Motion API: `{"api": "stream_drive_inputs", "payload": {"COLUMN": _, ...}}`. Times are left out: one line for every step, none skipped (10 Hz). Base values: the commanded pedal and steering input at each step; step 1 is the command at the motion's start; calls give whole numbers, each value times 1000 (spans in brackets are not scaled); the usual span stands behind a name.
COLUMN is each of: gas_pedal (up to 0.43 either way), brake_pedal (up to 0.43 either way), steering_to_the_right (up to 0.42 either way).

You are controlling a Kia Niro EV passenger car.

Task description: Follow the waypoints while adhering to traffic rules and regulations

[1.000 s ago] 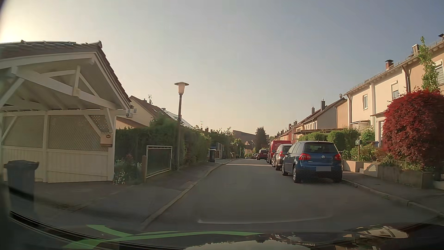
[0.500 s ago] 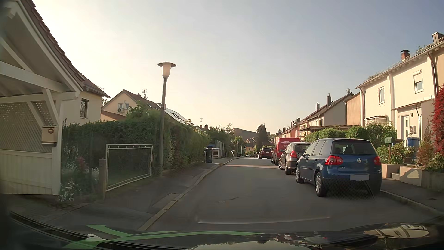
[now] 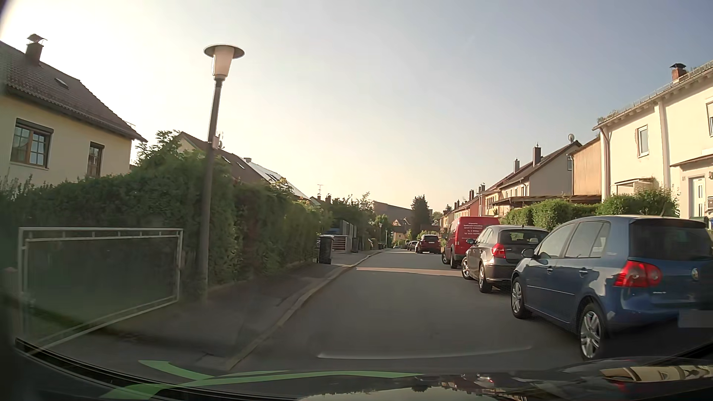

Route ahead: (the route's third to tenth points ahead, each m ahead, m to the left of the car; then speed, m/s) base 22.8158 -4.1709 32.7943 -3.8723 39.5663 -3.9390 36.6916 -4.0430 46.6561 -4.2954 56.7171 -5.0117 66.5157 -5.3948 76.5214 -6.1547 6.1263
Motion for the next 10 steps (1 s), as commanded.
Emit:
{"api": "stream_drive_inputs", "payload": {"gas_pedal": 79, "brake_pedal": 0, "steering_to_the_right": 10}}
{"api": "stream_drive_inputs", "payload": {"gas_pedal": 79, "brake_pedal": 0, "steering_to_the_right": 12}}
{"api": "stream_drive_inputs", "payload": {"gas_pedal": 79, "brake_pedal": 0, "steering_to_the_right": 12}}
{"api": "stream_drive_inputs", "payload": {"gas_pedal": 79, "brake_pedal": 0, "steering_to_the_right": 13}}
{"api": "stream_drive_inputs", "payload": {"gas_pedal": 79, "brake_pedal": 0, "steering_to_the_right": 12}}
{"api": "stream_drive_inputs", "payload": {"gas_pedal": 79, "brake_pedal": 0, "steering_to_the_right": 12}}
{"api": "stream_drive_inputs", "payload": {"gas_pedal": 79, "brake_pedal": 0, "steering_to_the_right": 12}}
{"api": "stream_drive_inputs", "payload": {"gas_pedal": 79, "brake_pedal": 0, "steering_to_the_right": 11}}
{"api": "stream_drive_inputs", "payload": {"gas_pedal": 67, "brake_pedal": 0, "steering_to_the_right": 11}}
{"api": "stream_drive_inputs", "payload": {"gas_pedal": 67, "brake_pedal": 0, "steering_to_the_right": 10}}
